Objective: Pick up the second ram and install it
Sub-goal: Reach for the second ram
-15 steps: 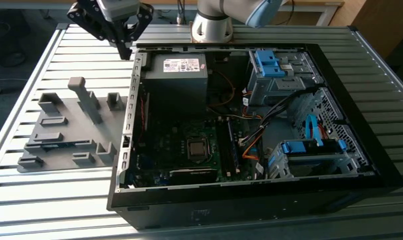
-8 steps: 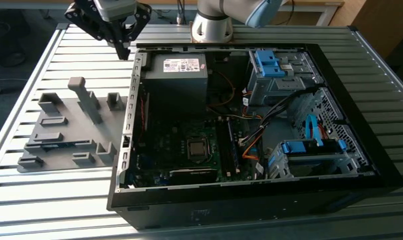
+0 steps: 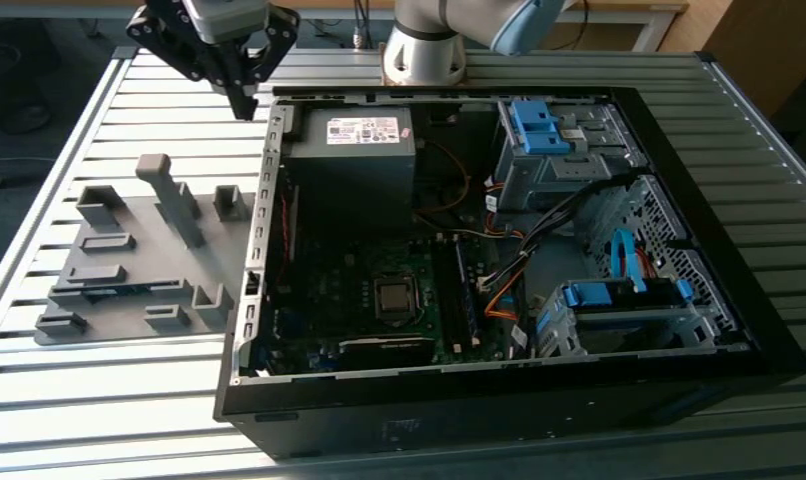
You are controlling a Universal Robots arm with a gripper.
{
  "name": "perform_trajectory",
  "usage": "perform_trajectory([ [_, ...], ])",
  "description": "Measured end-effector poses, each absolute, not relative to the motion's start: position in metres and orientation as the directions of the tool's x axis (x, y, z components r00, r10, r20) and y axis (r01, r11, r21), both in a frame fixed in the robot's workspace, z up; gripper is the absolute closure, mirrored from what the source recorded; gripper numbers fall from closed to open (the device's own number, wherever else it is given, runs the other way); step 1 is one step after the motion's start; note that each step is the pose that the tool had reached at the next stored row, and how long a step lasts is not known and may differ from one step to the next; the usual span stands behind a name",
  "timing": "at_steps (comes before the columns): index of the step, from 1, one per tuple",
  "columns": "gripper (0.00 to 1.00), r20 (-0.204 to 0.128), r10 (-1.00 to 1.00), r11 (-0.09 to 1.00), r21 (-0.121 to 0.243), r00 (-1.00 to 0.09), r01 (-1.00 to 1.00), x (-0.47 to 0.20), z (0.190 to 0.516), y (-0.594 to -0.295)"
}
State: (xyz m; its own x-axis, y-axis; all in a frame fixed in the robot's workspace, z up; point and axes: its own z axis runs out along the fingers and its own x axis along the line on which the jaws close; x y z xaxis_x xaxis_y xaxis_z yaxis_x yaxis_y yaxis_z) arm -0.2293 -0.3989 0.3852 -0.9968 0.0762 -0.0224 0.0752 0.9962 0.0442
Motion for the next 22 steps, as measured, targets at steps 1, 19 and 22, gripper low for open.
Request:
perform_trajectory([
  [1, 0.89, -0.022, 0.076, 0.996, 0.044, -0.997, 0.075, -0.2296, 0.3852, -0.3989],
  [19, 0.89, -0.022, 0.076, 0.996, 0.044, -0.997, 0.075, -0.2347, 0.3850, -0.3989],
  [22, 0.89, -0.022, 0.076, 0.996, 0.044, -0.997, 0.075, -0.2357, 0.3850, -0.3989],
])
